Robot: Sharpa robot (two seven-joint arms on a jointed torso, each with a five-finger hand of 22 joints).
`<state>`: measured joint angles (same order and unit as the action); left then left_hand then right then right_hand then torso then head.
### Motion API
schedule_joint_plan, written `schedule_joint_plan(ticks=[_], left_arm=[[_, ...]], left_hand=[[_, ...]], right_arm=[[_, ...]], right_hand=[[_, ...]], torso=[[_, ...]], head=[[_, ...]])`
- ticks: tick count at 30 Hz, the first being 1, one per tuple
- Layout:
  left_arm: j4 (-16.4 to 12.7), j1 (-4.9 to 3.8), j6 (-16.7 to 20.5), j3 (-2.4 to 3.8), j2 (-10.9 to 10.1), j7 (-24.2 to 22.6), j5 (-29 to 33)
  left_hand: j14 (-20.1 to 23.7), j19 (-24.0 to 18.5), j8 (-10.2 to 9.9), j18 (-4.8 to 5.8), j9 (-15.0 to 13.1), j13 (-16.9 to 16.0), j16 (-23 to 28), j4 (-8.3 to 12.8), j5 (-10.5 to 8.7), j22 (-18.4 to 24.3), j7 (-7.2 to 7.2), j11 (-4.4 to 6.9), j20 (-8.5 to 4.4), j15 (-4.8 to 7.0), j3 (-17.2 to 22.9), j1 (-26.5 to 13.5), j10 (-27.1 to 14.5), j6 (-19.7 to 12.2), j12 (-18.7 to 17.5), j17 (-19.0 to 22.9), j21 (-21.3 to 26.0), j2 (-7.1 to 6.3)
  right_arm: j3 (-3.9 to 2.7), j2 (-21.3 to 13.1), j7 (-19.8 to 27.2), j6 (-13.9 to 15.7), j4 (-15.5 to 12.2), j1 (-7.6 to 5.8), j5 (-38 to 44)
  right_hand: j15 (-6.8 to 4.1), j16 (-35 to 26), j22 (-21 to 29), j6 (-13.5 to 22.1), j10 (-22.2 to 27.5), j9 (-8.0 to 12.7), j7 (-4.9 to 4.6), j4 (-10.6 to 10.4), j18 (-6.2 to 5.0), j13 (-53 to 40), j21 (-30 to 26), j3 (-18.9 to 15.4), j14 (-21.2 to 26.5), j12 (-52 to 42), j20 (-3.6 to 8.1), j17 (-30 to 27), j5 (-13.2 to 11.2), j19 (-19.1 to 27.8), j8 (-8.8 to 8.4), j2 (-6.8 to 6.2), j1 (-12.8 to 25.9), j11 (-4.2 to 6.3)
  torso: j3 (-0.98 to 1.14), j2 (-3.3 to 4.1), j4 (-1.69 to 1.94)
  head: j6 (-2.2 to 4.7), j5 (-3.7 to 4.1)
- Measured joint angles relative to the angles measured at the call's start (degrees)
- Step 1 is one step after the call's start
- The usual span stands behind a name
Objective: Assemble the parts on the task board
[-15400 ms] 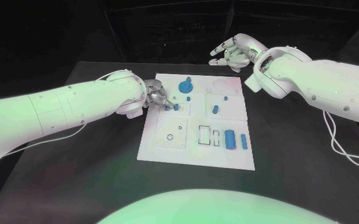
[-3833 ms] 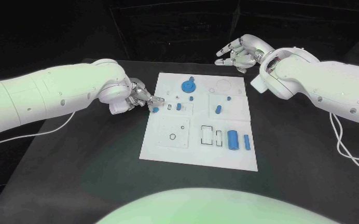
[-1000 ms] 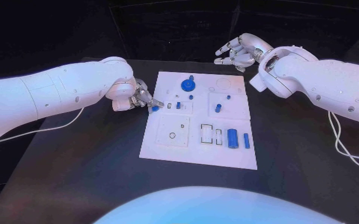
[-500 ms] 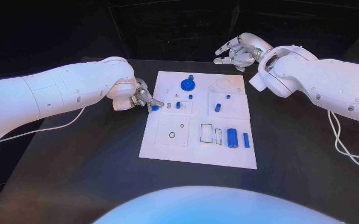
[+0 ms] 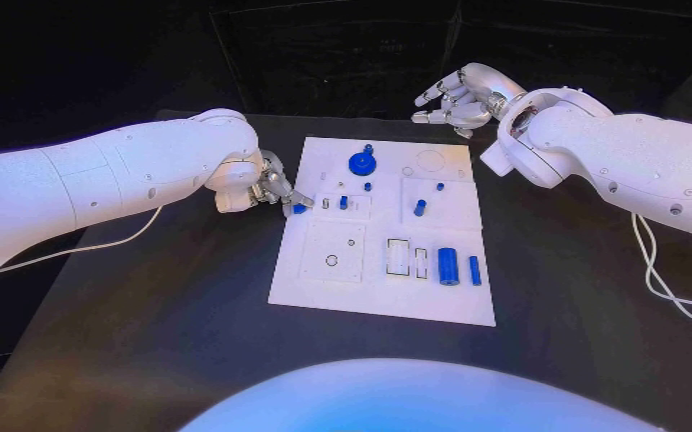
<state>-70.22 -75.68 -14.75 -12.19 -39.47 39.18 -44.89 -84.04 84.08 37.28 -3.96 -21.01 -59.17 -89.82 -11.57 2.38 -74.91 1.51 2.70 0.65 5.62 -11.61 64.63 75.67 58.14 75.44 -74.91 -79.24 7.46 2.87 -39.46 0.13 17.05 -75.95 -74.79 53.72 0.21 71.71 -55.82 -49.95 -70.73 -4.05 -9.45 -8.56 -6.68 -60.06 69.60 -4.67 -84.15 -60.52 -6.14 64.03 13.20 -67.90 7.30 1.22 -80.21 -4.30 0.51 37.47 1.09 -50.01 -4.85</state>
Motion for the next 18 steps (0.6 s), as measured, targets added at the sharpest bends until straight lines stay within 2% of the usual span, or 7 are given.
schedule_joint_plan(ticks=[16,18], left_arm=[[-0.7,0.10,0.2,-0.03,-0.6,0.0,-1.4],[-0.9,0.11,0.3,-0.03,-0.7,0.0,-1.5]], left_hand=[[0.0,0.0,0.2,0.00,-0.1,0.0,0.0,0.5,0.03,0.0,0.00,0.18,0.00,0.00,0.1,0.4,0.2,0.0,0.0,0.0,0.0,-0.21],[0.0,0.0,0.2,0.00,-0.1,0.1,0.0,1.1,0.03,0.0,0.00,0.18,0.00,0.00,0.1,0.7,0.2,0.0,0.0,0.0,0.0,-0.60]], right_arm=[[0.00,0.1,0.0,0.0,0.1,0.00,0.0],[0.00,0.1,0.0,-0.1,0.1,0.00,0.0]], right_hand=[[0.00,0.0,0.0,0.0,0.0,0.0,0.00,0.0,0.00,0.0,0.0,0.0,0.0,0.0,0.00,0.0,0.0,0.0,0.00,0.00,0.0,0.00],[0.00,0.0,0.0,0.0,0.0,0.0,0.00,0.0,0.01,0.0,0.0,0.0,0.0,0.0,0.00,0.0,0.0,0.0,0.00,0.00,0.0,0.00]], torso=[[0.00,-0.01,0.02],[0.00,-0.02,0.02]], head=[[0.00,-0.18],[0.00,-0.20]])
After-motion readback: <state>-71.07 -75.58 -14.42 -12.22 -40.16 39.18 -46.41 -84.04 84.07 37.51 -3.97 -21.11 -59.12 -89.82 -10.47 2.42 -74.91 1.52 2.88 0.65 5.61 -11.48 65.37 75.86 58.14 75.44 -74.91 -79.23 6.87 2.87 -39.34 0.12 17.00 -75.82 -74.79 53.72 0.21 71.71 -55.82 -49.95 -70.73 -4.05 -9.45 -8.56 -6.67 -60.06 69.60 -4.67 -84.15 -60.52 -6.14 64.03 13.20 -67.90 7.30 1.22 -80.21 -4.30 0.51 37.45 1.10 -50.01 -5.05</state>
